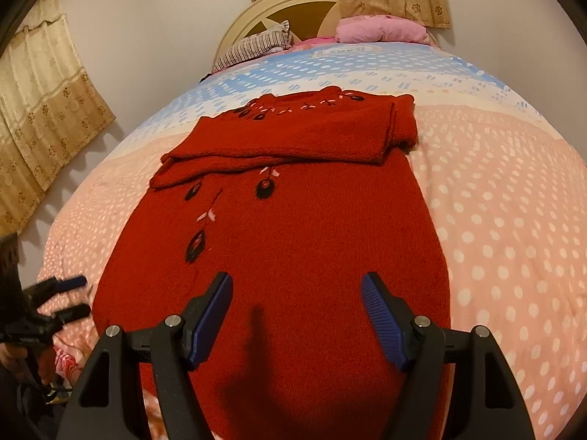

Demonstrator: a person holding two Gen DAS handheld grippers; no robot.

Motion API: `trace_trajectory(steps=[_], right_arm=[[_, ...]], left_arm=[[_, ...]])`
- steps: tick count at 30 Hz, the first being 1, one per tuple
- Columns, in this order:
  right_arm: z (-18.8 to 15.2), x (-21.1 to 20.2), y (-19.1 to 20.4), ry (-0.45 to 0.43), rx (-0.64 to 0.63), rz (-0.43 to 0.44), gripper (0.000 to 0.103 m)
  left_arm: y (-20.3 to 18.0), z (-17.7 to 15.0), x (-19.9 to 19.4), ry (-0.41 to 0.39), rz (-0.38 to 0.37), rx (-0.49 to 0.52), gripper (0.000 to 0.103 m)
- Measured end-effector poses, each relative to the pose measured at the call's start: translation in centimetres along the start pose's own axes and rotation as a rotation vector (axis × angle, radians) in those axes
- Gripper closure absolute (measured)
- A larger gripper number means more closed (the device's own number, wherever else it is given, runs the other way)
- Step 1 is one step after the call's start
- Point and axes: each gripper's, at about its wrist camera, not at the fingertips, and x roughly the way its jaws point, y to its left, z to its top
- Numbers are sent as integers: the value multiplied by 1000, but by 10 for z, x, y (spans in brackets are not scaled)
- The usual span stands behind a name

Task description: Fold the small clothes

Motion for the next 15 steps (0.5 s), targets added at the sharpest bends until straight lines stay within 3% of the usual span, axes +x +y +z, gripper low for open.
trace_trajectory(steps=[6, 11, 15], right_arm=[[-5, -2, 6, -3, -4, 12, 30], [-6, -4, 8, -7, -11, 11, 30], [-9, -7, 5, -16, -1, 11, 30]], left_arm=[[7, -9, 1, 19, -61, -58, 24], [0, -11, 0, 38, -93, -59, 45], [-4, -12, 7, 51, -111, -61, 50]])
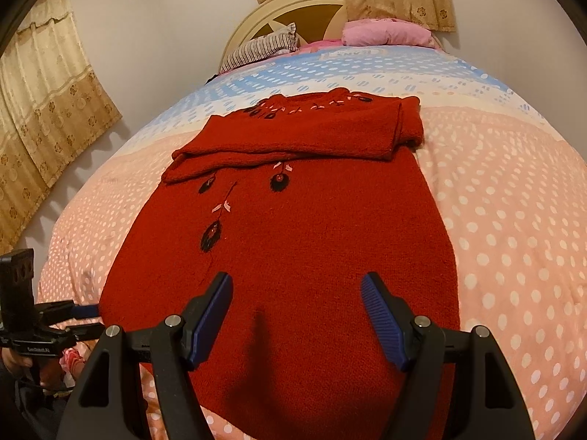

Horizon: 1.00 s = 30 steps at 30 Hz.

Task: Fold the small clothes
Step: 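Grasp the sweater hem with the left tool while the right tool grasps the hem too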

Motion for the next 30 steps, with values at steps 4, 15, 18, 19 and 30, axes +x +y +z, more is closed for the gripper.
trace_trajectory(steps=[4, 15, 18, 19, 30], right_arm=[[-2, -1, -3, 0, 2, -1, 30], [-11, -33, -25, -4, 9, -25, 30], [-18, -46, -44, 20, 53, -41, 30], [-22, -51, -52, 27, 75, -46, 30], [-59, -58, -72, 109, 148, 8, 43]], left_arm=[[6, 1, 3, 0, -29, -35, 52], [11, 8, -28, -80, -40, 2, 96], [16, 13, -43, -113, -61, -3, 96], [18, 14, -46, -119, -69, -8, 96], [29, 7, -28, -73, -71, -48, 96]])
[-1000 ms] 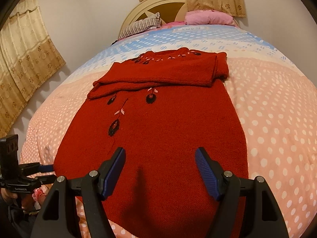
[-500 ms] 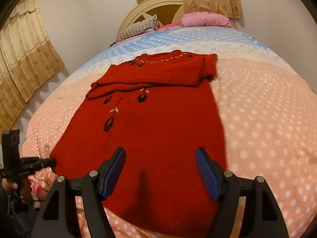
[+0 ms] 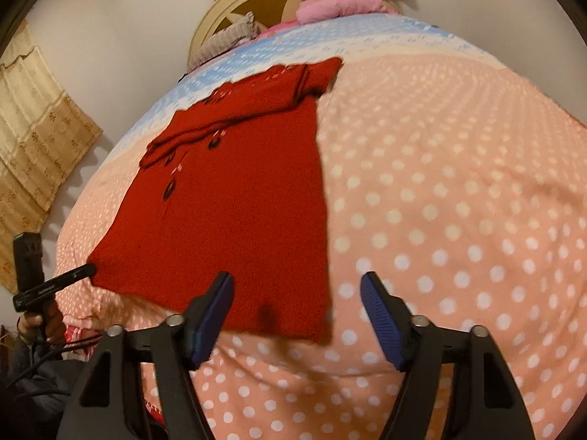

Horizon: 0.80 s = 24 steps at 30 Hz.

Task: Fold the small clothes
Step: 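Grasp the sweater hem with the left tool while the right tool grasps the hem too, then lift the hem with both tools, fold it over the collar, open both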

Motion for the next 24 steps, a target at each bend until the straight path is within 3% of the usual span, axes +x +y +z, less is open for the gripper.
trace_trajectory(steps=[4, 5, 6, 13, 19, 22, 24], right_arm=[[-5, 8, -1, 16, 3, -18, 57], [-6, 8, -2, 15, 1, -12, 73], [-6, 7, -2, 20, 1, 11, 98], [1, -30, 3, -99, -8, 159, 97], [2, -21, -16, -99, 112, 259, 97], [8, -26, -17, -127, 129, 280, 97], [18, -32, -16, -154, 124, 281, 97]], left_arm=[[2, 2, -7, -27, -7, -4, 96], [2, 2, -8, -29, -10, -1, 96], [1, 3, -10, -32, -14, 2, 97], [-4, 11, -27, -85, -45, 16, 97], [-1, 17, -25, -82, -41, 7, 97], [-3, 25, -24, -83, 10, 35, 97], [-3, 33, -25, -91, -2, 30, 97]])
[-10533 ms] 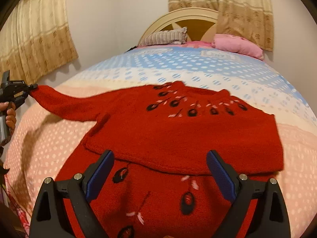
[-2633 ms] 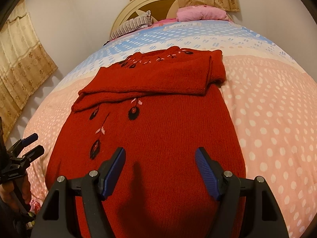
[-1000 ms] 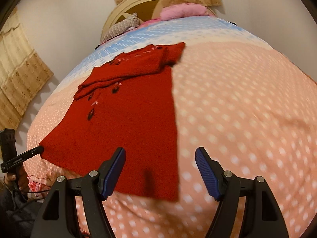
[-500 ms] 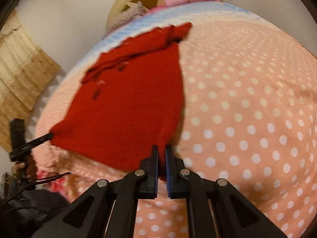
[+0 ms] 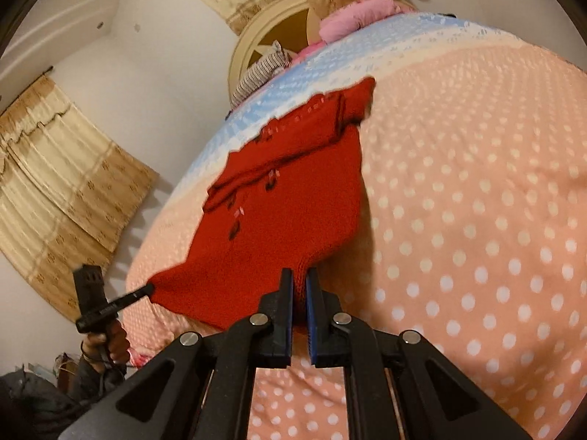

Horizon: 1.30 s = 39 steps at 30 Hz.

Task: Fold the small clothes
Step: 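Lift the hem with both tools, fold it over the collar, open both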

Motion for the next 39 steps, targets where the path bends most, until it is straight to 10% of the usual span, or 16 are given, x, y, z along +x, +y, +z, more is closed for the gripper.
trace_trajectory(steps=[39], right_arm=[[227, 64, 44, -217, -54, -47, 97]], left_arm=[[19, 202, 44, -254, -38, -128, 97]])
